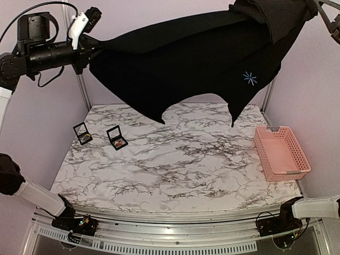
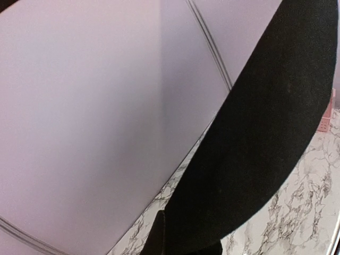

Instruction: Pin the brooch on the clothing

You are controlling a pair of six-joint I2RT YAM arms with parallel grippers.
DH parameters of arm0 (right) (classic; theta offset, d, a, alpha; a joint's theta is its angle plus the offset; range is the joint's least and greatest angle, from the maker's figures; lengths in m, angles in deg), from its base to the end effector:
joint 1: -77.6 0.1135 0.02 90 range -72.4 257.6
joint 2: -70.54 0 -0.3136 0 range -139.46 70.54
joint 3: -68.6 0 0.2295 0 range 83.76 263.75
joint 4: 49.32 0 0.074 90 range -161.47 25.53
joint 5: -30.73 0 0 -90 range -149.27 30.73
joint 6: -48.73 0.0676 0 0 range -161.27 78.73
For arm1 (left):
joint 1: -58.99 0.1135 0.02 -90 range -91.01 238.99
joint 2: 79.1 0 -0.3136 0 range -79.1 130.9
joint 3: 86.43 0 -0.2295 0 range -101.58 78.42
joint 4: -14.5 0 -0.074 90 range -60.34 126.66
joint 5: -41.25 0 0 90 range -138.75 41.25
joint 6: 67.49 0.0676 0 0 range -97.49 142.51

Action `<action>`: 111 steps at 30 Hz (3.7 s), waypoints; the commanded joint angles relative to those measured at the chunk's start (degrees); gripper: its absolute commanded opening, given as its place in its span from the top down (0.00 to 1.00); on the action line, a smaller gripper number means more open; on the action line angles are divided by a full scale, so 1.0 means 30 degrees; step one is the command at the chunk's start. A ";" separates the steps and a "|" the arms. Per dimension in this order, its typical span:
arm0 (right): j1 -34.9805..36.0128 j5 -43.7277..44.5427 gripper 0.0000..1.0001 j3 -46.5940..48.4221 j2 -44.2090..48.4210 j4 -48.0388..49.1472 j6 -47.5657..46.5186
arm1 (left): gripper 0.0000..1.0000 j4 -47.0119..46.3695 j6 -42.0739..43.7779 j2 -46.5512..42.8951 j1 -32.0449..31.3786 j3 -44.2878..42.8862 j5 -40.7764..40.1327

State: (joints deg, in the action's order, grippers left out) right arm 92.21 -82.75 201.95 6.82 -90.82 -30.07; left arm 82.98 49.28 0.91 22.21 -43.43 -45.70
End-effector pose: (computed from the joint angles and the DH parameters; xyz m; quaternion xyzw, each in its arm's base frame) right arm 0.0716 0.0465 0.6740 -0.1894 0.4979 0.2895 0.7952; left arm 0.1815 -0.1402 0.5866 0.4219 0.6492 -0.0757 0.6283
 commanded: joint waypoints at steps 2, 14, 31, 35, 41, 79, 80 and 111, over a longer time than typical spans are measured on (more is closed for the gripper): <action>0.0020 -0.2227 1.00 -0.0601 0.1637 -0.0726 0.0838 | 1.00 0.1786 -0.0275 -0.1902 0.2058 0.0126 0.4445; 0.0021 0.2801 1.00 -0.7508 0.1668 -0.0451 0.2762 | 1.00 0.1027 -0.1753 -0.0544 0.2149 0.3852 0.3470; -0.2501 0.5262 1.00 -0.8502 -1.4776 0.4342 0.4981 | 1.00 -0.6497 -0.1780 1.3402 0.2209 0.4002 -0.4023; -0.2913 0.4003 1.00 -0.6441 -1.7666 0.4856 0.5472 | 1.00 -0.7686 -0.1563 1.4758 0.2224 0.3616 -0.5313; -0.3798 0.3814 0.83 -0.4169 -2.0640 0.6099 0.7104 | 0.96 -0.9683 -0.1034 1.6422 0.2339 0.2815 -0.8772; 0.3338 0.8266 0.21 -2.1485 -0.6720 -1.2251 1.1269 | 0.00 -0.1901 0.7167 0.2350 -0.0455 2.1393 -0.2372; 0.3396 0.8205 0.20 -2.1894 -0.6696 -1.2249 1.1504 | 0.00 -0.2287 0.7277 0.2362 -0.0457 2.1834 -0.2424; 0.3347 0.2408 1.00 -1.2070 -0.0745 -1.7557 0.9106 | 1.00 0.5167 0.3661 -0.1218 0.0295 1.6169 -0.0583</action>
State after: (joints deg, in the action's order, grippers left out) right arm 102.01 -66.77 158.78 -2.21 -134.60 -0.67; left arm 76.29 63.59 1.59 21.95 15.39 -56.74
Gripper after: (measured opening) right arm 0.009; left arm 0.025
